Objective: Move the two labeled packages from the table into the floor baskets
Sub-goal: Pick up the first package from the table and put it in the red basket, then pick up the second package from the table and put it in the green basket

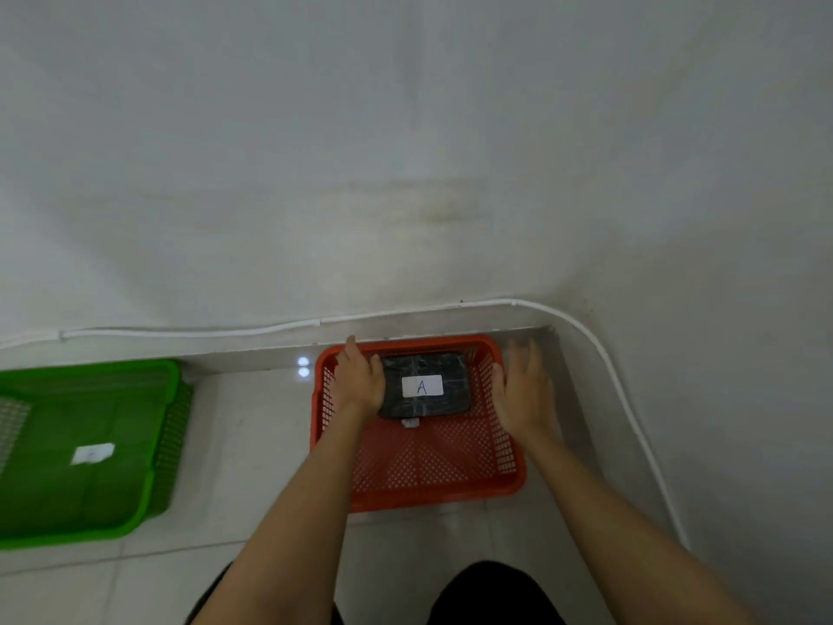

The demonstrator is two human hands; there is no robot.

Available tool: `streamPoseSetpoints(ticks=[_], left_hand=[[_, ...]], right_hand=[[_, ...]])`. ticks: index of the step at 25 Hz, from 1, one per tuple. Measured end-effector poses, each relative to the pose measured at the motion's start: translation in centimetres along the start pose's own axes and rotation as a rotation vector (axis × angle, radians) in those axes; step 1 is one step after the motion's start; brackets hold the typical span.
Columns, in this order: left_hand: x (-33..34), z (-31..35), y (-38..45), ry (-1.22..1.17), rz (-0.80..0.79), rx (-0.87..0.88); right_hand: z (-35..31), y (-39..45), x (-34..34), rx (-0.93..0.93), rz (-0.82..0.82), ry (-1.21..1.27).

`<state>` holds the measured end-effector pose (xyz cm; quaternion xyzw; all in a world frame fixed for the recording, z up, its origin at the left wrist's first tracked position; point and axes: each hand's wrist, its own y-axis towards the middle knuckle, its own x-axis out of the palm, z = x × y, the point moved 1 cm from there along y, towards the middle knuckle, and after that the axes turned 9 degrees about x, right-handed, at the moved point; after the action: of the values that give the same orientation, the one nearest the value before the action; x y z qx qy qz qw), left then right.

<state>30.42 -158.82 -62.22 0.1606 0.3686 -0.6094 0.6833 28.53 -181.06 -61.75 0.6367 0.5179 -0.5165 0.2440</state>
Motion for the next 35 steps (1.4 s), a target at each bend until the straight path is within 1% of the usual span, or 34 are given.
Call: streamPoseSetpoints(ticks=[2, 5, 7, 11, 14, 17, 20, 24, 28, 31, 35], left_hand=[[-6.6, 4.2, -2.4, 0.092, -0.007, 0.060], [-17.0, 10.9, -6.3, 0.151, 0.017, 0.097], [-25.2, 15.6, -9.2, 0.221, 0.059, 0.119], [-40.3, 23.5, -14.0, 0.317, 0.182, 0.168], [-50.2, 27.4, -17.5, 0.370, 0.279, 0.183], [-58.3, 29.7, -20.9, 0.391, 0.379, 0.166], [-64.7, 30.2, -24.0, 0.424, 0.456, 0.168], [-73.0, 26.9, -28.9, 0.465, 0.533, 0.125], [-81.3, 19.9, -35.4, 0.498, 0.604, 0.095], [-86.9, 13.4, -40.8, 0.502, 0.610, 0.036], [-92.5, 5.9, -46.2, 0.460, 0.627, -0.040]], right_hand=[[-4.3, -2.1, -6.8, -0.047, 0.011, -0.043], [-10.8, -6.3, -16.9, -0.144, 0.020, -0.083], [-15.3, -9.5, -24.2, -0.228, 0.026, -0.113], [-24.3, -14.4, -37.3, -0.384, 0.097, -0.102], [-30.7, -17.9, -45.2, -0.493, 0.146, -0.077], [-36.1, -21.6, -50.6, -0.602, 0.199, -0.080], [-41.1, -25.4, -53.4, -0.666, 0.234, -0.062], [-47.5, -32.9, -54.1, -0.750, 0.261, -0.016], [-54.0, -43.2, -51.8, -0.823, 0.250, 0.024], [-58.2, -51.9, -48.8, -0.848, 0.222, 0.073], [-62.8, -60.8, -44.0, -0.958, 0.203, 0.031]])
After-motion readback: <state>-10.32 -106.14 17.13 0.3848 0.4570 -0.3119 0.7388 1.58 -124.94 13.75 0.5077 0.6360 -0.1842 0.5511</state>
